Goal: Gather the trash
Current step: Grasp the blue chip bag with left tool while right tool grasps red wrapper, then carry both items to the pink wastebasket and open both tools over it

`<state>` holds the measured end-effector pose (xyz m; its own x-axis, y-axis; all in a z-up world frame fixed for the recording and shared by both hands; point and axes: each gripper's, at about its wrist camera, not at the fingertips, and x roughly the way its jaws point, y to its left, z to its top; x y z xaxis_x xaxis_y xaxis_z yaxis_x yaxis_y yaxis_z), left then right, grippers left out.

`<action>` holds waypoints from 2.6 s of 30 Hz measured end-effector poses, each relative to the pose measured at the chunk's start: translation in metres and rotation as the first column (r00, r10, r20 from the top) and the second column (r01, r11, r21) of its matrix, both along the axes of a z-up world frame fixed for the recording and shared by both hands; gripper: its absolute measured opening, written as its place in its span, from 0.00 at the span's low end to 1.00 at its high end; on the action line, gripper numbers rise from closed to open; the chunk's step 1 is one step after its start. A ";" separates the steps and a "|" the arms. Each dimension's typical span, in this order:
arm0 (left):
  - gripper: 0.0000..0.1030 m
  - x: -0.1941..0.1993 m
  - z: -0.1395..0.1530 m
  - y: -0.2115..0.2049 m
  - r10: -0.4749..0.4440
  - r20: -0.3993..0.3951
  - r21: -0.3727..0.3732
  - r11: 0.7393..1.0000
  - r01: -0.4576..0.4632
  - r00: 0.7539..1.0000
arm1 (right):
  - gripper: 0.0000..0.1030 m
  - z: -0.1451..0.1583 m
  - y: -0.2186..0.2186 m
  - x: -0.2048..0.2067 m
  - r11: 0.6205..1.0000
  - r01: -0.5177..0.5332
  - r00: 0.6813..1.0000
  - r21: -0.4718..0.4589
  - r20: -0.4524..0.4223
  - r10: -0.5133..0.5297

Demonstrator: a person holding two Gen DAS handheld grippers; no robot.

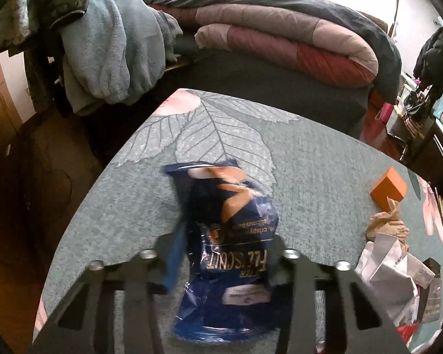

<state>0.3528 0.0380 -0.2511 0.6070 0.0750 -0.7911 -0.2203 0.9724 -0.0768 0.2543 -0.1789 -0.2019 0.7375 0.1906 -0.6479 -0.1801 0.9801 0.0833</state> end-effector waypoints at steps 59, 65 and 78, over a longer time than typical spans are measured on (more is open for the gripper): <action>0.11 -0.088 0.077 -0.385 -0.794 0.172 -0.119 0.571 0.812 0.583 | 0.14 0.000 -0.322 -0.121 0.861 0.474 0.871 0.187 0.046 -0.489; 0.12 -0.073 0.039 -0.459 -0.838 0.078 -0.129 0.529 0.839 0.540 | 0.14 -0.042 -0.376 -0.104 0.810 0.562 0.822 0.165 -0.002 -0.570; 0.69 -0.047 0.005 -0.509 -0.846 0.035 -0.204 0.516 0.832 0.532 | 0.46 -0.095 -0.424 -0.081 0.773 0.612 0.789 0.168 -0.055 -0.612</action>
